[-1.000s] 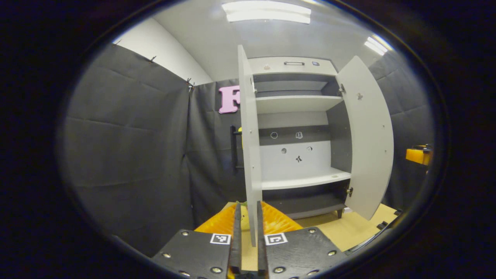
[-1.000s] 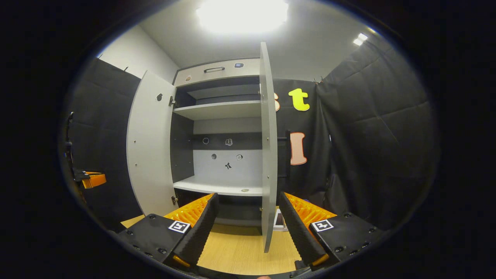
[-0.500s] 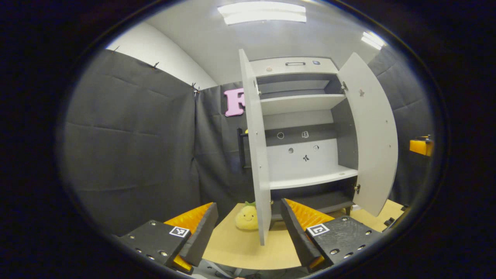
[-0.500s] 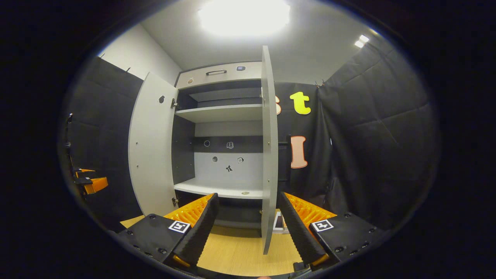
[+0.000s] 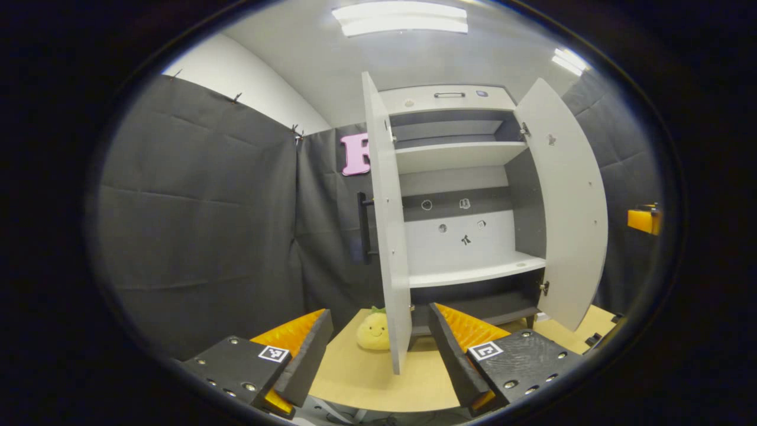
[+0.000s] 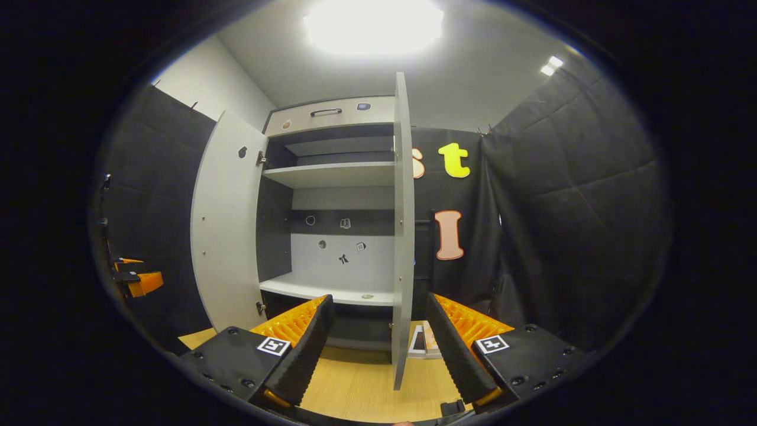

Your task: Open the right door of the double-door shoe cabinet with the right hand, and open the left door with the left hand.

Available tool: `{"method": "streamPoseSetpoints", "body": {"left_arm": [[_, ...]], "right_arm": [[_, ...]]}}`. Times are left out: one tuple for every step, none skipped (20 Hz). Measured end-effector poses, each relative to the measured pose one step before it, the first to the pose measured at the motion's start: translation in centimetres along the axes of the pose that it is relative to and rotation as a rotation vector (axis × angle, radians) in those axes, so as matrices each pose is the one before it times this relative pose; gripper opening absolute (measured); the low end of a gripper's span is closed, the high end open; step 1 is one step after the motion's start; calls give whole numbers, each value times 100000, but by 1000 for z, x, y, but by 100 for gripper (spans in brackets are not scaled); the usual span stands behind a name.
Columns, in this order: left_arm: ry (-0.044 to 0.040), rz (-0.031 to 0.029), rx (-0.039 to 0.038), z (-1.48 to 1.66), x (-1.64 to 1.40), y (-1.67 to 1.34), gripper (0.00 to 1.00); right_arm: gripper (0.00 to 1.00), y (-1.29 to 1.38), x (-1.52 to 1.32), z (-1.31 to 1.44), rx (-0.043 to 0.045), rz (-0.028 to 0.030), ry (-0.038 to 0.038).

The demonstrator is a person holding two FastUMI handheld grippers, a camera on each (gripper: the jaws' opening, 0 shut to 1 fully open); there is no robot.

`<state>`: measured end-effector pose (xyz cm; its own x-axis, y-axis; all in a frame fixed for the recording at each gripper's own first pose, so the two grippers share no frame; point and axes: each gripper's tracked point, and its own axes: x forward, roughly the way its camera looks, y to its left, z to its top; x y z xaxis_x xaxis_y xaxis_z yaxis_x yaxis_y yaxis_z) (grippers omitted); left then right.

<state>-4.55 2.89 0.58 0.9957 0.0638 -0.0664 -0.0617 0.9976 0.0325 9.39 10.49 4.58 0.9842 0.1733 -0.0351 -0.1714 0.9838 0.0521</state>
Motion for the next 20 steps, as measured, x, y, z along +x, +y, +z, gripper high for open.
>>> {"method": "streamPoseSetpoints", "body": {"left_arm": [[-297, 375, 166, 56, -126, 92, 94], [-389, 587, 126, 83, -110, 129, 94], [-458, 690, 12, 113, -131, 247, 94], [-333, 453, -175, 149, -86, 163, 94], [-128, 265, -363, -20, -59, 122, 94], [-39, 45, -370, 14, -150, 78, 94], [1, 369, -349, 57, -33, 154, 94], [37, 312, -109, -35, -82, 122, 94], [-84, 310, -40, 55, -194, 116, 94], [11, 137, 62, -53, -90, 101, 94], [-283, 168, 117, -8, -91, 86, 94], [-357, 71, 267, 82, -123, 115, 94], [-261, 275, 318, 67, -97, 81, 94], [-190, 278, 284, 6, -141, 78, 94], [68, 369, 324, -166, -121, 10, 94], [-66, 460, 406, 12, -116, 20, 94], [-60, 174, 301, -62, -106, 51, 94], [113, -93, 44, -115, 50, -148, 94], [155, -364, -273, 12, 118, -149, 94], [89, -560, -455, -51, -79, -164, 94]], "right_arm": [[98, -54, -57, 108, -36, -4, -74], [98, 99, 124, -13, -70, 45, 55], [98, 81, 16, 61, 24, 378, -2], [98, 19, 35, 48, -128, -62, 14], [98, -131, 29, 36, -484, -278, -37], [98, -53, -80, -31, -503, -287, -45], [98, -8, -68, -16, -326, -23, 34], [98, 139, 66, 41, -197, 212, -141], [98, 12, -38, 75, -412, -113, -383], [98, -67, 72, 60, -536, -498, -633], [98, 21, 29, 75, -421, -109, -435], [98, 111, 38, 20, -147, 23, -324], [98, 26, -68, -10, -74, 166, -45], [98, -43, -44, 151, -127, 45, -524], [98, -112, 11, 63, -304, -140, -453], [99, -124, 59, -7, -363, -450, -168], [99, -110, -45, 4, -535, -556, -200], [99, -127, 16, -146, -548, -392, 52], [99, 1, 8, -99, -392, -31, 239], [99, 113, 90, -170, -288, -103, 418]]}}
